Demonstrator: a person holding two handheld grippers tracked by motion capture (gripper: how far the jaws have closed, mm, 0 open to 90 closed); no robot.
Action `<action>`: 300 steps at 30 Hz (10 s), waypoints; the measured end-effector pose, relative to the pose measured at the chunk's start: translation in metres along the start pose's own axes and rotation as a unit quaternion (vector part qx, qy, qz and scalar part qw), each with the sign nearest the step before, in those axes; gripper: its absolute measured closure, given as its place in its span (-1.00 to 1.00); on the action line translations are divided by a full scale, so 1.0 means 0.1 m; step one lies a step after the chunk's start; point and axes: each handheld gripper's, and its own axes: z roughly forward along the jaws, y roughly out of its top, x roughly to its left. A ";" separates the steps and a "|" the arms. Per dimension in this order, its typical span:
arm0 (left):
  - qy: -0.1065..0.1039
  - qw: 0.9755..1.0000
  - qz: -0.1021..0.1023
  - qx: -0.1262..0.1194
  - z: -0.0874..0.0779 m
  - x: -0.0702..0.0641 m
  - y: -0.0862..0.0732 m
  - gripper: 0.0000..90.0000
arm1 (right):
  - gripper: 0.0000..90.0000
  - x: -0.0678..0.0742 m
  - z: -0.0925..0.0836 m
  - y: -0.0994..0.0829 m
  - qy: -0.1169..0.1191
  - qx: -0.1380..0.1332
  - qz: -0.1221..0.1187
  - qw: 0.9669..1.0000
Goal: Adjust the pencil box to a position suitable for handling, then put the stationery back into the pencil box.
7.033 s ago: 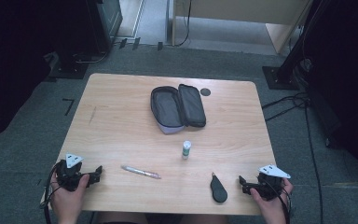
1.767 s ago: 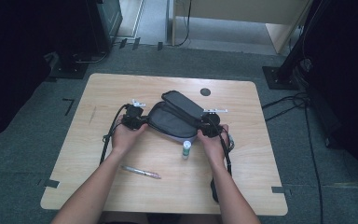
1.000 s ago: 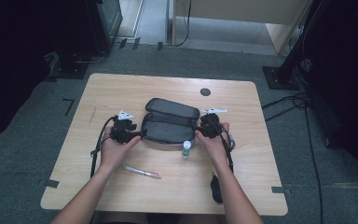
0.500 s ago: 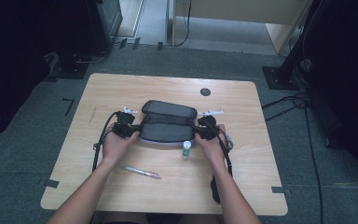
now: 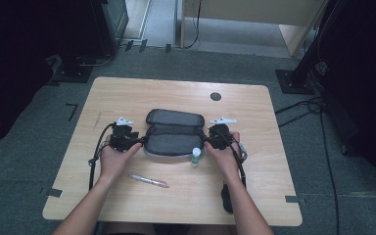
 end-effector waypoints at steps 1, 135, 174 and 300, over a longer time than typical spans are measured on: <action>0.000 1.000 0.000 0.000 0.00 0.00 0.00 -0.10 | 0.21 -0.02 -0.03 0.00 0.002 -0.007 0.005 1.000; 0.145 0.989 0.004 0.003 -0.43 0.56 -0.94 -1.00 | 0.49 0.68 -0.33 -0.03 0.071 -0.099 -0.064 0.990; 0.145 0.989 0.004 0.003 -0.43 0.56 -0.94 -1.00 | 0.55 1.02 0.37 0.09 -0.019 0.014 -0.020 1.000; 0.144 0.990 0.005 0.004 -0.43 0.55 -0.95 -1.00 | -0.13 0.31 -0.94 -1.60 -0.004 -0.044 -0.040 0.998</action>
